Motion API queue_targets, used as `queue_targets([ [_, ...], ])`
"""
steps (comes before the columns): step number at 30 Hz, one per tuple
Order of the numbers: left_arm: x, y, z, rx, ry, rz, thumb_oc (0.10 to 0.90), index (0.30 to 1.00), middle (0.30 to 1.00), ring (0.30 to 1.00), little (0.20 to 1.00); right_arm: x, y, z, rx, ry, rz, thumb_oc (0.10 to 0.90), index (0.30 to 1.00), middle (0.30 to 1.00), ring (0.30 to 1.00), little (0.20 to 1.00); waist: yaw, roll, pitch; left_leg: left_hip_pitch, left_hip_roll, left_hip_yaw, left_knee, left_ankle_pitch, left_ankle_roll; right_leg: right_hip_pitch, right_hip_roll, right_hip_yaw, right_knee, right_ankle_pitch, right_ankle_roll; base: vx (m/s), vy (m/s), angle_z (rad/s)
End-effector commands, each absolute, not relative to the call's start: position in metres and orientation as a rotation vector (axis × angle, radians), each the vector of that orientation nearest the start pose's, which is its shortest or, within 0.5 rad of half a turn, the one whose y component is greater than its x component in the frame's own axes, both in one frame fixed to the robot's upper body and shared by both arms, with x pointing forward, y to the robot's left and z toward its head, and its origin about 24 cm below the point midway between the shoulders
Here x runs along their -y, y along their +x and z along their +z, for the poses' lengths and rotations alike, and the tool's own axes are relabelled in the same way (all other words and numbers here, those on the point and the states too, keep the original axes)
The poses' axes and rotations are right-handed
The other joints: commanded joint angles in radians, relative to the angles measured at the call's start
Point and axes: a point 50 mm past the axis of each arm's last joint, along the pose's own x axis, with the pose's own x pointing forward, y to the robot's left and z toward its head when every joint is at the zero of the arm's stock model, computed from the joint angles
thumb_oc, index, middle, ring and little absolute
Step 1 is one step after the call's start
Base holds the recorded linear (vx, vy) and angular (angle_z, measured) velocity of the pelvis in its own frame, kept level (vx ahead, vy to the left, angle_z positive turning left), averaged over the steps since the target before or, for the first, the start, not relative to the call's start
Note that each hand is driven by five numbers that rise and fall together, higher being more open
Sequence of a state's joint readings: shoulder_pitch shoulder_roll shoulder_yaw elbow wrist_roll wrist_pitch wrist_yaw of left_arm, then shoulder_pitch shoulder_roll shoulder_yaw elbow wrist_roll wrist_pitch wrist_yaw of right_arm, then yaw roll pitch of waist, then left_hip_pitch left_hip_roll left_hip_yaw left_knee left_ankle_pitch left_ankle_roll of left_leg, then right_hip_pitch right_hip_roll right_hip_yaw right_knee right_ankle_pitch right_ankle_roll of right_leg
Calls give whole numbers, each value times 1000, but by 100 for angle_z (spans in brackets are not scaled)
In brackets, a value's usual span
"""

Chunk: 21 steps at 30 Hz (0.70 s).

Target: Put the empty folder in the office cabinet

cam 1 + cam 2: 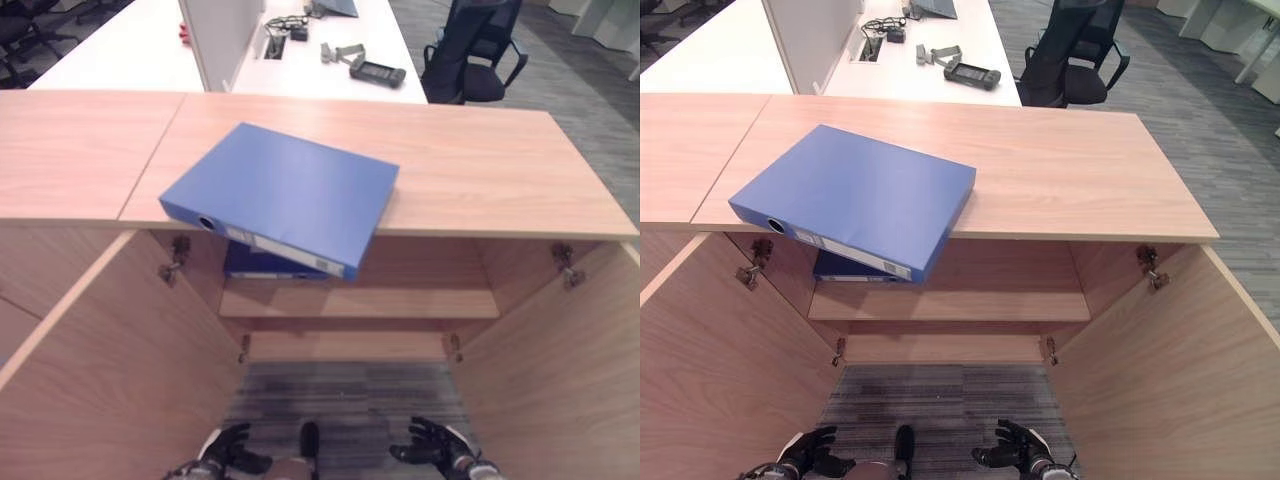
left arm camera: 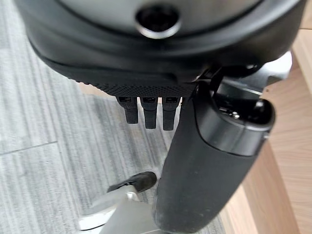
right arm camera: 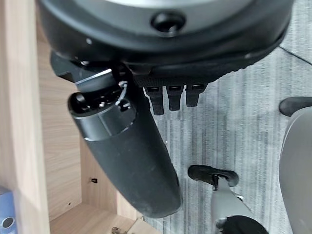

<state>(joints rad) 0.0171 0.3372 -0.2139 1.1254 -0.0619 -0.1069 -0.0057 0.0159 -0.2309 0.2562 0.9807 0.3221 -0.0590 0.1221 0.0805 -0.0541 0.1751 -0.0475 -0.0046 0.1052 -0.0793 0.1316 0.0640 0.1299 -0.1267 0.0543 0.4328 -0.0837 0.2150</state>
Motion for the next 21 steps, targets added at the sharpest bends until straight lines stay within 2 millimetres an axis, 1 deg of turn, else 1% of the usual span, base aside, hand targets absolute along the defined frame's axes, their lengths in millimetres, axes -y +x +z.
queue_targets([
  [1,-260,142,-128,-913,413,8,800,900,900,900,900,201,159,-125,-814,-23,113,800,900,900,900,900,7,28,-8,16,71,-20,24,-63,-69,-73,13,-47,50,125,43,66,132,-3],
  [3,-260,144,-127,-907,418,4,800,900,900,900,900,199,158,-124,-802,-16,120,800,900,900,900,900,-5,43,-4,48,72,-26,12,-76,-64,-110,21,-71,90,127,45,168,59,8],
  [4,-260,146,-127,-900,422,3,800,900,900,900,900,200,154,-125,-812,-15,111,800,900,900,900,900,-19,38,-4,73,61,-33,7,-91,-71,-117,-9,-100,17,86,27,201,20,10],
  [5,-260,146,-127,-900,422,4,800,900,900,900,900,200,154,-125,-812,-15,111,800,900,900,900,900,-20,37,-3,74,60,-34,7,-91,-71,-116,-10,-101,17,85,27,242,-61,13],
  [6,-262,148,-126,-899,430,4,800,900,900,900,900,205,148,-128,-836,-17,95,800,900,900,900,900,-23,39,-1,74,62,-42,14,-98,-85,-115,-45,-126,-96,31,-4,135,-63,28],
  [7,-260,148,-126,-895,430,-3,800,900,900,900,900,206,146,-129,-846,-11,85,800,900,900,900,900,-34,37,-1,78,56,-54,15,-98,-87,-101,-45,-112,-124,19,-4,137,-63,31],
  [8,-260,148,-126,-895,430,-3,800,900,900,900,900,206,145,-129,-847,-11,85,800,900,900,900,900,-35,37,0,79,56,-55,15,-99,-87,-99,-45,-113,-125,18,-4,57,-32,37],
  [9,-259,147,-127,-897,423,-3,800,900,900,900,900,207,143,-130,-855,-10,82,800,900,900,900,900,-38,34,-5,87,51,-48,12,-102,-88,-94,-43,-99,-148,20,-7,59,-57,48],
  [11,-257,146,-128,-897,411,0,800,900,900,900,900,209,142,-130,-858,-13,76,800,900,900,900,900,-33,30,-19,84,49,-42,7,-102,-101,-55,-43,-59,-236,13,-11,73,-141,27],
  [12,-257,145,-128,-899,412,-2,800,900,900,900,900,210,142,-130,-857,-14,79,800,900,900,900,900,-29,30,-24,82,52,-41,6,-100,-106,-39,-45,-55,-266,2,-15,31,-115,-9],
  [13,-257,145,-128,-899,412,-3,800,900,900,900,900,210,142,-130,-857,-14,79,800,900,900,900,900,-30,30,-24,83,51,-42,6,-100,-106,-38,-45,-55,-267,2,-15,5,-91,-7],
  [14,-257,143,-129,-905,414,-5,800,900,900,900,900,210,143,-129,-853,-19,87,800,900,900,900,900,-24,30,-29,84,58,-41,4,-99,-113,-18,-46,-60,-297,-10,-21,-17,-182,-2],
  [15,-257,141,-130,-913,414,-5,800,900,900,900,900,209,147,-127,-840,-34,108,800,900,900,900,900,-15,32,-32,79,74,-42,5,-92,-128,0,-43,-76,-332,-23,-31,-19,-184,-3],
  [16,-257,141,-130,-913,414,-5,800,900,900,900,900,209,147,-127,-840,-34,108,800,900,900,900,900,-16,33,-32,79,74,-42,5,-92,-128,1,-43,-76,-333,-23,-32,-45,-209,-3],
  [18,-256,140,-131,-916,407,-2,800,900,900,900,900,208,149,-124,-823,-38,124,800,900,900,900,900,-15,34,-31,74,91,-52,7,-77,-144,17,-31,-77,-356,-33,-43,-68,-169,-2],
  [19,-255,141,-131,-914,403,-1,800,900,900,900,900,209,151,-123,-815,-43,127,800,900,900,900,900,-12,40,-30,62,104,-56,9,-60,-151,18,-20,-79,-368,-23,-50,-104,-215,5],
  [21,-253,139,-132,-920,397,-3,800,900,900,900,900,211,153,-120,-798,-52,130,800,900,900,900,900,-10,45,-28,52,126,-63,15,-39,-168,39,-4,-83,-390,-33,-65,-111,-264,1],
])
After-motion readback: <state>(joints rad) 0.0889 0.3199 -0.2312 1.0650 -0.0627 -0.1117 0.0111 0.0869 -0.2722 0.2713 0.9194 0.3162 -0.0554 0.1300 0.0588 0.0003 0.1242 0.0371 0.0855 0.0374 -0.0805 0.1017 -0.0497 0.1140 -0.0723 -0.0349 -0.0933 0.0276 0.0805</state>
